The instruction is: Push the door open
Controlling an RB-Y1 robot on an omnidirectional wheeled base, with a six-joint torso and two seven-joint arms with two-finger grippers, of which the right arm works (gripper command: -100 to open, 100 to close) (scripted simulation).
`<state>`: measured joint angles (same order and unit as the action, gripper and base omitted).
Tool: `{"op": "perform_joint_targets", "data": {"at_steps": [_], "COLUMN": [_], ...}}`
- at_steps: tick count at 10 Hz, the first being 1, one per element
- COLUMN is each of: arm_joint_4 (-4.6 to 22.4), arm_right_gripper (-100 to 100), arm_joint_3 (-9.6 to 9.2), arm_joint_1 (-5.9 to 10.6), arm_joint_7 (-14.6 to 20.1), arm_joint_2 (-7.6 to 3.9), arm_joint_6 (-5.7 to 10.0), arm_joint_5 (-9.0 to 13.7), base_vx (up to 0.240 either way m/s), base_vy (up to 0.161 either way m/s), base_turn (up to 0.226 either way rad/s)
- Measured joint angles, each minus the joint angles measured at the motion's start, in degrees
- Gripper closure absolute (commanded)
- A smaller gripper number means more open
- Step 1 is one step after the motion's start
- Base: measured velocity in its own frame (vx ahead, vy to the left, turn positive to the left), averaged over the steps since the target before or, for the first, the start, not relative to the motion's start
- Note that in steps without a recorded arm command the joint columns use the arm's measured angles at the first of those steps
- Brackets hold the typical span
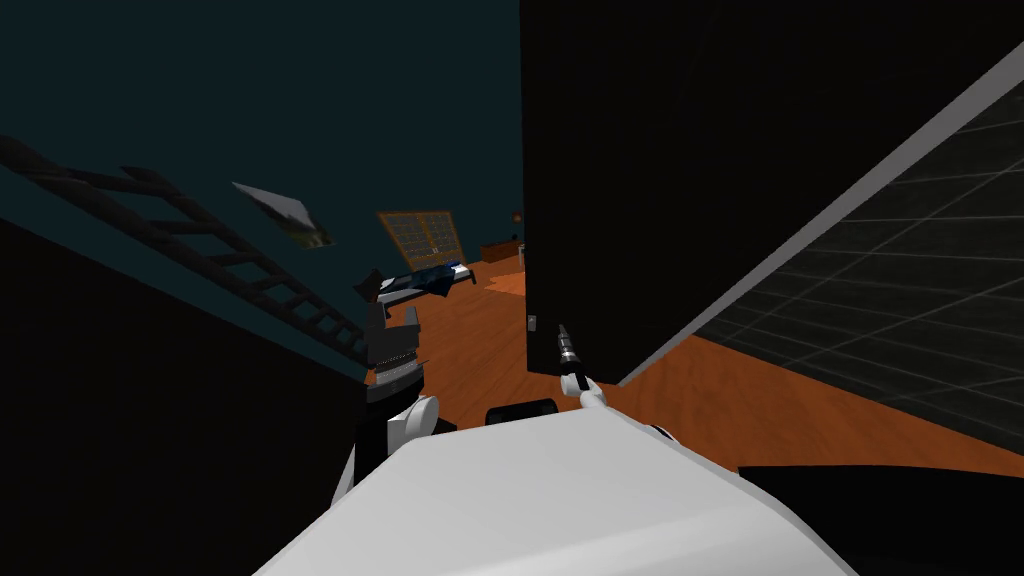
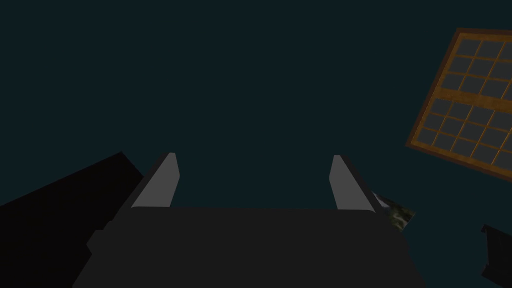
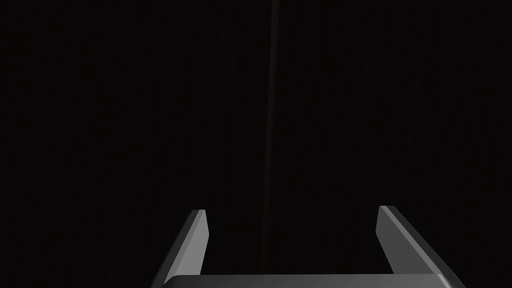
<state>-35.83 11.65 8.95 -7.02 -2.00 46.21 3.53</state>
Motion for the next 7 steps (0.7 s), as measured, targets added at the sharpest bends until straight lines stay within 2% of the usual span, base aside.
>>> {"op": "perform_joint_targets", "data": {"at_steps": [2, 7], "arm_joint_4": [2.40, 5.85], "arm_right_gripper": [-100, -100], "arm_joint_3": [-0.04, -0.19], "arm_joint_1": [1.62, 4.52], "arm_joint_7": [0.28, 0.52], "arm_joint_2": [0.00, 1.42], "arm_joint_6": [0.89, 1.83], "arm_joint_5": [-0.30, -1.07], "base_vx": [-0.059, -0.054], "base_vy": [0.004, 0.038], "base_turn": [-0.144, -0.088]}}
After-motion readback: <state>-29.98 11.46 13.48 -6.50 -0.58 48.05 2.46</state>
